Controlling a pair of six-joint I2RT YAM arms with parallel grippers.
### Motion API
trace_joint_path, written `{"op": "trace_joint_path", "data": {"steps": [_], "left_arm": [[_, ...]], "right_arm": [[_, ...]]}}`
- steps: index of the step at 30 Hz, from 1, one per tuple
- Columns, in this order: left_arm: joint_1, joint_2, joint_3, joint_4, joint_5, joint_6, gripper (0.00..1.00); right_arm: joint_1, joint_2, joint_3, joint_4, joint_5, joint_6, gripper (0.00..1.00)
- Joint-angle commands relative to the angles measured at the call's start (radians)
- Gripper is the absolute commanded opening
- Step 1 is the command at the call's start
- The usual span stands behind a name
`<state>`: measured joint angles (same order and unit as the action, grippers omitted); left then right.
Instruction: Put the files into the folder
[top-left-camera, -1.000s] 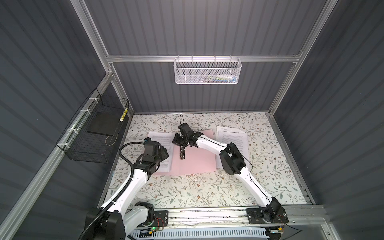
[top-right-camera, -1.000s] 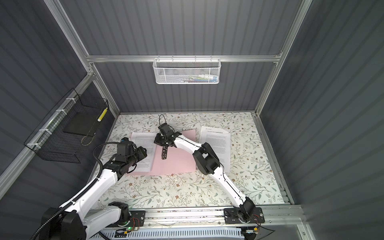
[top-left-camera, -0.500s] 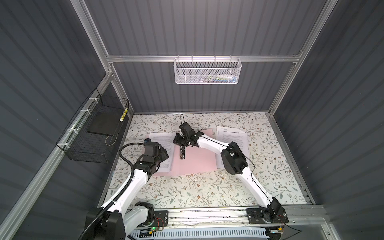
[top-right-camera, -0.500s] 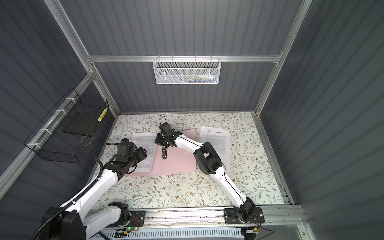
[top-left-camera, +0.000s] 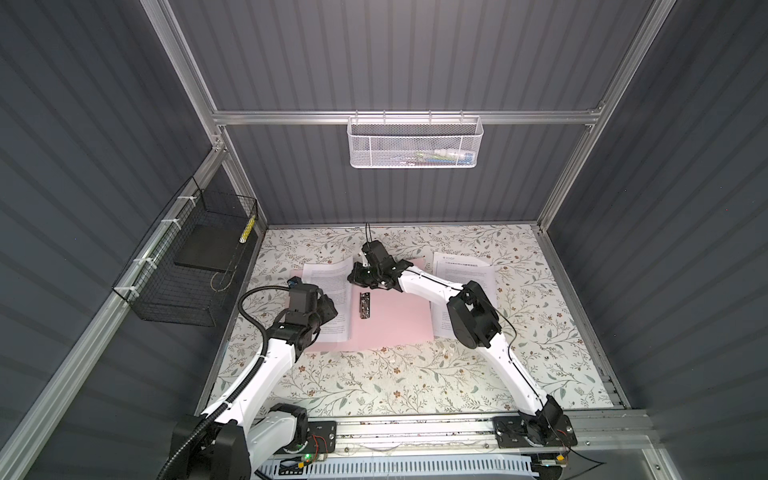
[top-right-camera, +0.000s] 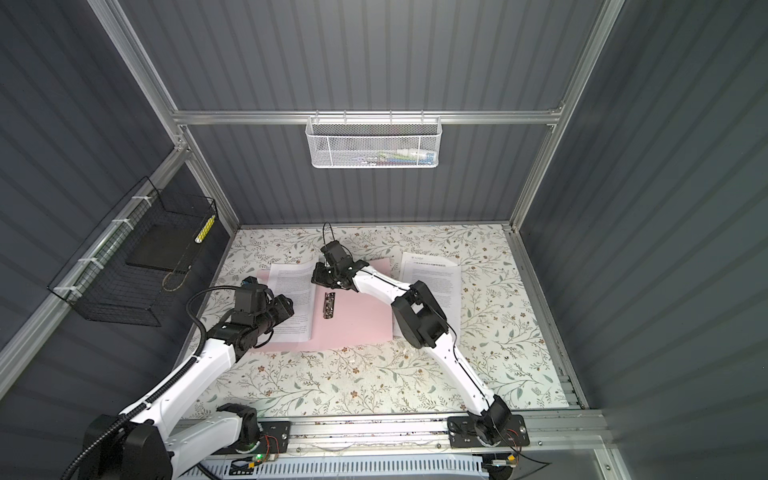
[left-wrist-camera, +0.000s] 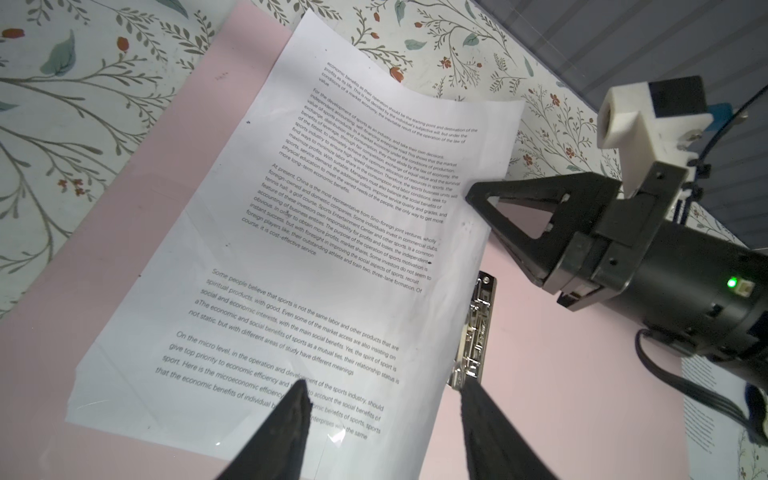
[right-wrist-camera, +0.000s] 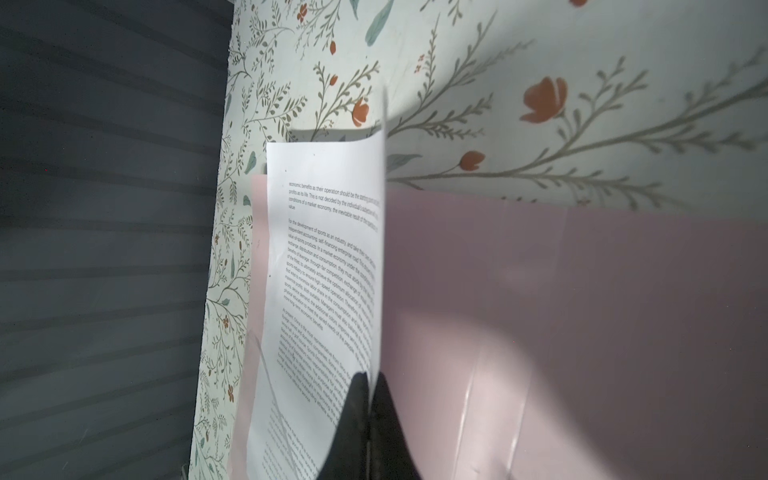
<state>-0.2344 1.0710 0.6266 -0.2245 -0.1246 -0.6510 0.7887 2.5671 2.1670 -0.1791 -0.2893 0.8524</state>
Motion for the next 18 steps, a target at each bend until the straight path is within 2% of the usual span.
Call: {"op": "trace_joint_path", "data": {"steps": [1, 18], "left_arm": [[0.006, -0.013, -0.014, -0.004, -0.012, -0.013, 0.59], [0.006, -0.026, -0.034, -0.003, -0.01, -0.012, 0.59]], "right_arm": [[0.019, -0.005, -0.007, 0.014, -0.019, -0.004, 0.0], [0.054, 0.055, 0.066, -0.01, -0.037, 0.002, 0.0]]}}
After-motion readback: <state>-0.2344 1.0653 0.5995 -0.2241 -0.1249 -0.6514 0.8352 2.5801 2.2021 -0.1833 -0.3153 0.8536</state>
